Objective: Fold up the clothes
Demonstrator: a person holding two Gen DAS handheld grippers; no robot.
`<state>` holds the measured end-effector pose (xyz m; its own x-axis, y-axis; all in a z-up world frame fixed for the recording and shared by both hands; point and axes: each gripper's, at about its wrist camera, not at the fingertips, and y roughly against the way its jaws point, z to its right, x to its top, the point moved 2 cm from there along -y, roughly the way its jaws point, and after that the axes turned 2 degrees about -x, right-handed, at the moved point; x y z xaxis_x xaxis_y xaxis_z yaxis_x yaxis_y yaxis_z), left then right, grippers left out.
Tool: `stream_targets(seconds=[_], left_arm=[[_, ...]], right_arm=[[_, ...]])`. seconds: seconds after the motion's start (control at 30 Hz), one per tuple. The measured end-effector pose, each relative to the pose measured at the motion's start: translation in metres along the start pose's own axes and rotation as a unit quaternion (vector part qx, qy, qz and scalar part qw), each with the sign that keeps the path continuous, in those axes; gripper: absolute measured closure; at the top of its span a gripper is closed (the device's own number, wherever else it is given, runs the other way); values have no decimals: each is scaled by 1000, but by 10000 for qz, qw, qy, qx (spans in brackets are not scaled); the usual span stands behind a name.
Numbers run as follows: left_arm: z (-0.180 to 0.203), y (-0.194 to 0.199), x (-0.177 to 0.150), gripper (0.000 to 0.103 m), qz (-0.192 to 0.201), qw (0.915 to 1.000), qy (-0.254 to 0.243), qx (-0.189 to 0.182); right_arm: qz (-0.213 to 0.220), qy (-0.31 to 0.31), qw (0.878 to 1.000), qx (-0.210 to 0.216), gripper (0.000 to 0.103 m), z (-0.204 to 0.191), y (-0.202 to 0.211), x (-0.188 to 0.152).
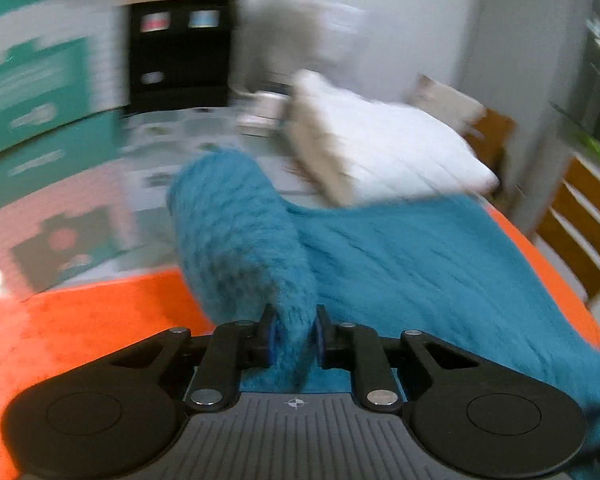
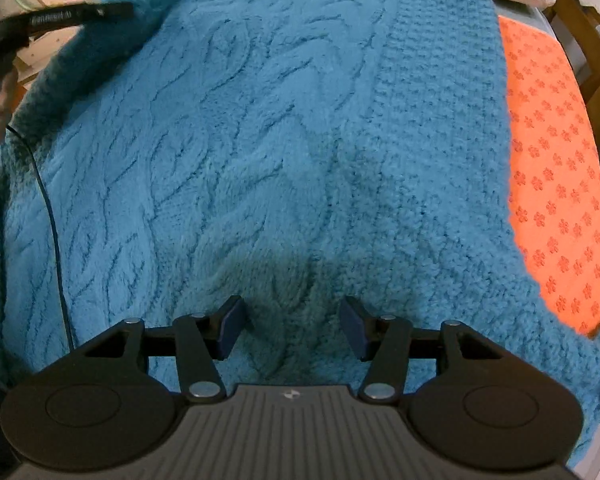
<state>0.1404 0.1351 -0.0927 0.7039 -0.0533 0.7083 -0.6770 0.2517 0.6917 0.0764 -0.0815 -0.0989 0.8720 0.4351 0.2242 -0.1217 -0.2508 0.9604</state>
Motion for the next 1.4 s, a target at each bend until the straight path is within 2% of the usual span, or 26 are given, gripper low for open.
stream_targets(seconds=[0.1, 0.37, 0.43, 0.6, 0.7, 0.77, 0.83, 0.97, 1.07, 1.13, 1.17, 1.2, 1.4], left_arm=[[33, 4, -7, 79, -23, 9990, -416, -165], [33, 14, 2, 77, 125, 9994, -312, -125], [33, 17, 4, 73, 161, 9994, -285, -115], [32, 23, 10, 46, 253, 9994, -220, -90], [16, 25, 15, 39, 249, 9994, -188, 170], [-1, 20, 18, 35, 149, 9991, -132, 373], [-21, 10, 17, 34, -124, 9992, 92, 364], [-45, -8, 10, 34, -569, 9969, 521, -160], [-52, -13, 6, 35, -612, 9939, 733, -547], [-52, -10, 6, 55, -473, 9943, 775, -566], [-53, -5, 8, 75, -347, 9953, 775, -469], [-54, -1, 10, 83, -221, 9961, 775, -371], [-59, 30, 23, 88, 536, 9953, 772, 215]], right_arm=[[13, 53, 10000, 2, 40, -1, 0, 0], [74, 40, 10000, 14, 40, -1, 1, -2], [91, 43, 9999, 13, 39, -1, 1, -2], [120, 34, 9999, 12, 38, -1, 1, -4], [132, 26, 9999, 12, 38, -1, 2, -5], [141, 10, 9999, 16, 37, -1, 2, -5], [149, -4, 9999, 19, 37, -1, 1, -6], [162, -1, 9999, 17, 35, -2, 0, -7], [180, -22, 9998, 23, 35, -1, 0, -8], [189, -27, 9998, 23, 35, -1, 0, -8], [192, -28, 9998, 22, 34, -2, 0, -9], [192, -23, 9998, 20, 34, -2, -1, -9], [177, 8, 9998, -3, 34, -3, -1, -10]])
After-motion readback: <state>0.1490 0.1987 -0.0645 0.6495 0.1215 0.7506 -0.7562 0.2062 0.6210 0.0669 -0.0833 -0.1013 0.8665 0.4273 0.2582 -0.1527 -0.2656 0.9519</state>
